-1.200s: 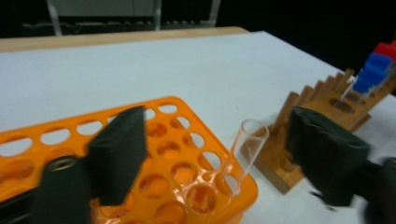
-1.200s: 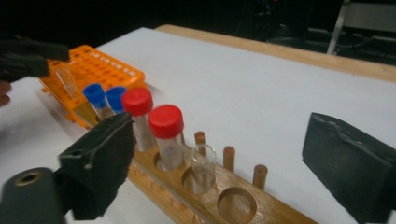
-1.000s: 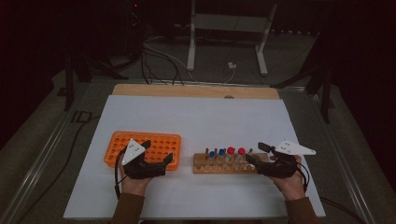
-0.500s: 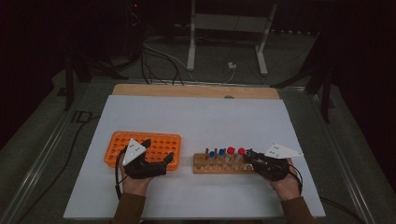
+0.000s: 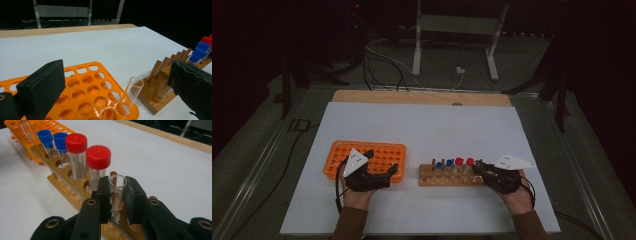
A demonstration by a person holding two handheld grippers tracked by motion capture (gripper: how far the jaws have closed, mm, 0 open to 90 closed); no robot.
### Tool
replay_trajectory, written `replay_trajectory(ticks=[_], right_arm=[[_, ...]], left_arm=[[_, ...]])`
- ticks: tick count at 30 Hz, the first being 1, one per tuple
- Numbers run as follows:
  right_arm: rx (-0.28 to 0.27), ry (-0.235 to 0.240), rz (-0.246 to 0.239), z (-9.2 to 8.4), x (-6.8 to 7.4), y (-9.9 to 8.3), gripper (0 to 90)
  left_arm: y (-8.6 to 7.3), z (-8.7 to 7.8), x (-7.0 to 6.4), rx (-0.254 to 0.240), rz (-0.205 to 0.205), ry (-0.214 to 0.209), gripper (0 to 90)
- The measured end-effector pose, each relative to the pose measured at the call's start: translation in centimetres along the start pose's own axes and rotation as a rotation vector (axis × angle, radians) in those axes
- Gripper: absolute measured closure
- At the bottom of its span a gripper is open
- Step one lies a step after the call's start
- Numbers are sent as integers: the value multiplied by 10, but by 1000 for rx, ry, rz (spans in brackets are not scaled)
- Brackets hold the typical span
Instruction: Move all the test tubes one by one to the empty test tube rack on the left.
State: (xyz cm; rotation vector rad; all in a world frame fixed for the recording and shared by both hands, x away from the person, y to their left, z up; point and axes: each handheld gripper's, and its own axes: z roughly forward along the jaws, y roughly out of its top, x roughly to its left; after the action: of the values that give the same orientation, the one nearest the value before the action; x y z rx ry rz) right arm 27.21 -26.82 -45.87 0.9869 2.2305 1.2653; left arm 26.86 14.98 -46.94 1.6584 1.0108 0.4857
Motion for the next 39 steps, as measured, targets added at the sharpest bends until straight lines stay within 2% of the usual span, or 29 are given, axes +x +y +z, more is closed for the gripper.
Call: replay_trajectory(ticks=[10,18,27,30,39], right_arm=[[-37,-4,7,-9,-1,7,764],[-111,-2,28,-28,-2,18,765],[-147,4,19,-42,-2,29,765],[-153,11,12,-46,-1,32,764],[-151,71,-1,-51,10,41,763]], left_arm=[[-1,4,-1,9,7,-10,18],[0,4,-2,8,3,-13,19],[1,5,-6,2,6,-20,19],[1,6,-10,-5,8,-22,19],[10,7,-32,-33,59,-54,23]])
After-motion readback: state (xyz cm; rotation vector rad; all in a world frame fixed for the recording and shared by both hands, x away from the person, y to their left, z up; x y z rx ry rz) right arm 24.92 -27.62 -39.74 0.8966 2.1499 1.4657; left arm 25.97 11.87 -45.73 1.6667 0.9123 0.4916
